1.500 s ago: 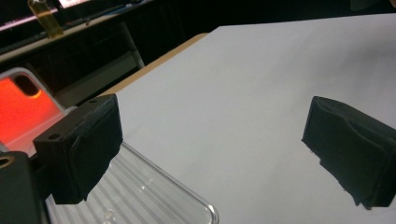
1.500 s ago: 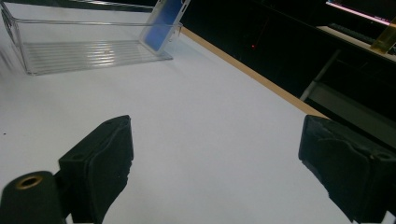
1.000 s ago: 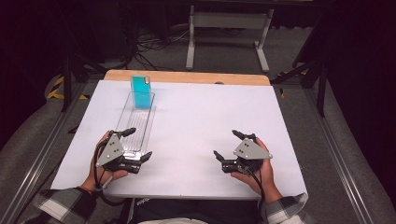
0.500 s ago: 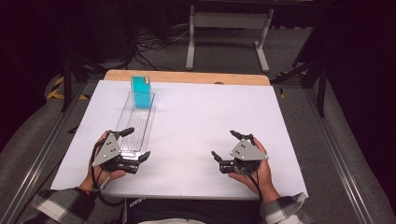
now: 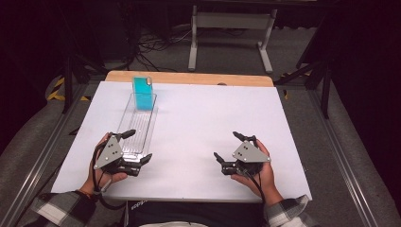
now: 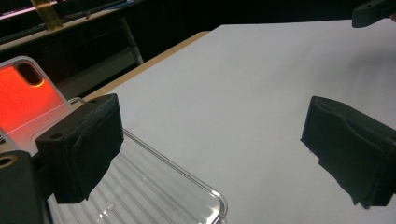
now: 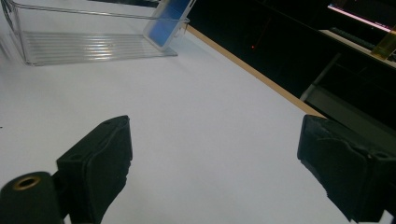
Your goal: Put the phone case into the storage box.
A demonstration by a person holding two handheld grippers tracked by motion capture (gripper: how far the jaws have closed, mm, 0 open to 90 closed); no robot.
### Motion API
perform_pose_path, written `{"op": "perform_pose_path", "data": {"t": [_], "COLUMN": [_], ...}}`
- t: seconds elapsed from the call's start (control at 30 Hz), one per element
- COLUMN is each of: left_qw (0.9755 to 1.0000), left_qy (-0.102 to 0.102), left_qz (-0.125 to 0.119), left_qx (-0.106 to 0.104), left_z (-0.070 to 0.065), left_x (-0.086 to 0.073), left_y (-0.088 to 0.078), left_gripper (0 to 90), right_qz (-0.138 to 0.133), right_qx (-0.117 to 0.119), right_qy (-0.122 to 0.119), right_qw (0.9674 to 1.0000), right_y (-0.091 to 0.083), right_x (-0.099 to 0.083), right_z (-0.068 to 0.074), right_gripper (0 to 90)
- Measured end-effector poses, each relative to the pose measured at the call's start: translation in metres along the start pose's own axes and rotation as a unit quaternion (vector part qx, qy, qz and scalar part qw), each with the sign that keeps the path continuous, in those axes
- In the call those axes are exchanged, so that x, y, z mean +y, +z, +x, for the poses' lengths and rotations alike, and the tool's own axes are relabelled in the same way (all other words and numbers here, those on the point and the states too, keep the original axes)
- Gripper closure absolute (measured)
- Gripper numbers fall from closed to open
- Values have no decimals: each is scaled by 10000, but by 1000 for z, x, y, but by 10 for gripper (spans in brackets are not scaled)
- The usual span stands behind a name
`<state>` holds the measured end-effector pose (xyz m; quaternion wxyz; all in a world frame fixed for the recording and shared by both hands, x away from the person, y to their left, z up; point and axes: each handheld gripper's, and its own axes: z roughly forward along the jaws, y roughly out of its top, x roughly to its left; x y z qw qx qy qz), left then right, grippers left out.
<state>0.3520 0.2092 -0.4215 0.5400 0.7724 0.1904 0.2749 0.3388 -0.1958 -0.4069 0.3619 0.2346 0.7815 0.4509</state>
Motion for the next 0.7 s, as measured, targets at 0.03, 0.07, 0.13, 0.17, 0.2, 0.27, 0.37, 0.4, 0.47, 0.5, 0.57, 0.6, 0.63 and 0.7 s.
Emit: {"op": "perform_pose_path", "data": {"t": [0.03, 0.07, 0.13, 0.17, 0.2, 0.27, 0.37, 0.4, 0.47, 0.5, 0.57, 0.6, 0.63, 0.7], "left_qw": [10000, 10000, 10000, 10000, 10000, 10000, 10000, 9999, 9998, 9998, 9998, 9998, 9998, 9999], "left_qy": [-9, -19, -23, 2, -19, -48, -65, -112, -185, -196, -207, -203, -187, -151], "left_qz": [-9, -1, -13, -12, -12, -23, -24, -21, -14, -34, -34, -36, -29, -7], "left_qx": [6, 9, 6, 23, 38, 42, 66, 57, 10, 17, -15, -18, -26, -53], "left_z": [0, 0, 0, 0, 1, 1, 2, 3, 3, 3, 3, 2, 2, 3], "left_x": [0, 0, 0, 0, 0, 0, 1, 1, 1, 1, 1, 2, 2, 2], "left_y": [0, 0, 0, 0, 0, 1, 1, 2, 2, 2, 4, 5, 5, 6], "left_gripper": [59, 61, 61, 62, 62, 63, 65, 68, 68, 69, 69, 69, 69, 69], "right_qz": [-9, -4, -20, -24, -34, -59, -55, -61, -50, -56, -77, -80, -72, -75], "right_qx": [1, -6, -10, -7, -4, 5, -9, 1, 23, 50, 90, 81, 78, 55], "right_qy": [-7, -7, -10, 11, 17, 44, 75, 91, 109, 157, 287, 296, 291, 279], "right_qw": [10000, 10000, 10000, 10000, 10000, 10000, 10000, 9999, 9999, 9998, 9995, 9995, 9995, 9996], "right_y": [0, 0, 0, -1, -1, -1, -2, -2, -3, -4, -5, -6, -6, -8], "right_x": [0, 0, 0, 1, 1, 0, -1, -1, -2, -2, -2, -2, -3, -3], "right_z": [0, 0, 0, 0, -1, -1, -3, -3, -3, -4, -5, -6, -6, -6], "right_gripper": [108, 108, 108, 108, 108, 108, 112, 118, 125, 125, 126, 127, 127, 127]}}
